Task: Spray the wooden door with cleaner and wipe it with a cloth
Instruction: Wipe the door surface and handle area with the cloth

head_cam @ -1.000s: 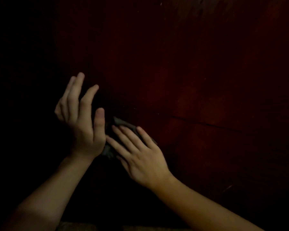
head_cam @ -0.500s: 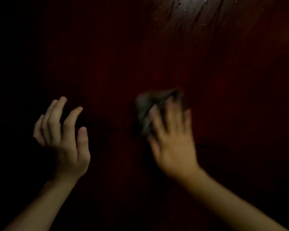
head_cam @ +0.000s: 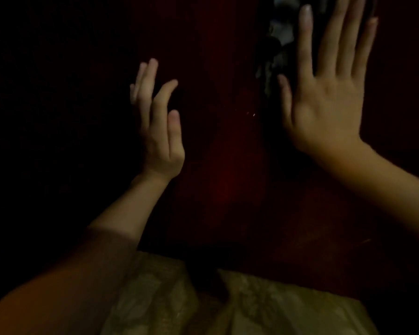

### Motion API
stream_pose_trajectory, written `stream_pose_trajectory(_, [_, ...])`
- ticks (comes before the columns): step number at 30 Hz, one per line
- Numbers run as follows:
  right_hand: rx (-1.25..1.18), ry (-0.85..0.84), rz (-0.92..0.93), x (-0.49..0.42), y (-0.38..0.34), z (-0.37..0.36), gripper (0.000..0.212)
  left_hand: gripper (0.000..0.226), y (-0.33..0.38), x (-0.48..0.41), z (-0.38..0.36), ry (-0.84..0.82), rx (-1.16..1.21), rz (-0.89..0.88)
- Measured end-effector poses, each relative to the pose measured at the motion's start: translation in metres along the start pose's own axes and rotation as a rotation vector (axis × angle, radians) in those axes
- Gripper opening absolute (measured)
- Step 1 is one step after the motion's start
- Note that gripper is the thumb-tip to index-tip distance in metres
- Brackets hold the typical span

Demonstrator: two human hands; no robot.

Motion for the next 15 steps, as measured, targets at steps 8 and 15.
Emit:
stream_pose_trajectory(8, [-0.052,-0.249,0.692,0.175,-0.158,-0.106,0.079,0.043,-0.003,0.013,0.003,-0.090,-0.005,0.007])
stream_pose_trajectory(15, [-0.050,-0.586,0.961,0.288,-0.207,-0.154,0.078,0.049,0.001,0.030,0.000,-0.094,-0.080,0.022])
Point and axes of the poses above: each hand's wrist, its own x-axis away from the middle knuckle, its own z-axis out of the back of the hand, y = z × x, the point moved 3 cm from there along -x, towards the middle knuckle, and after that the axes turned 3 degrees about z, right-handed, at the moved point
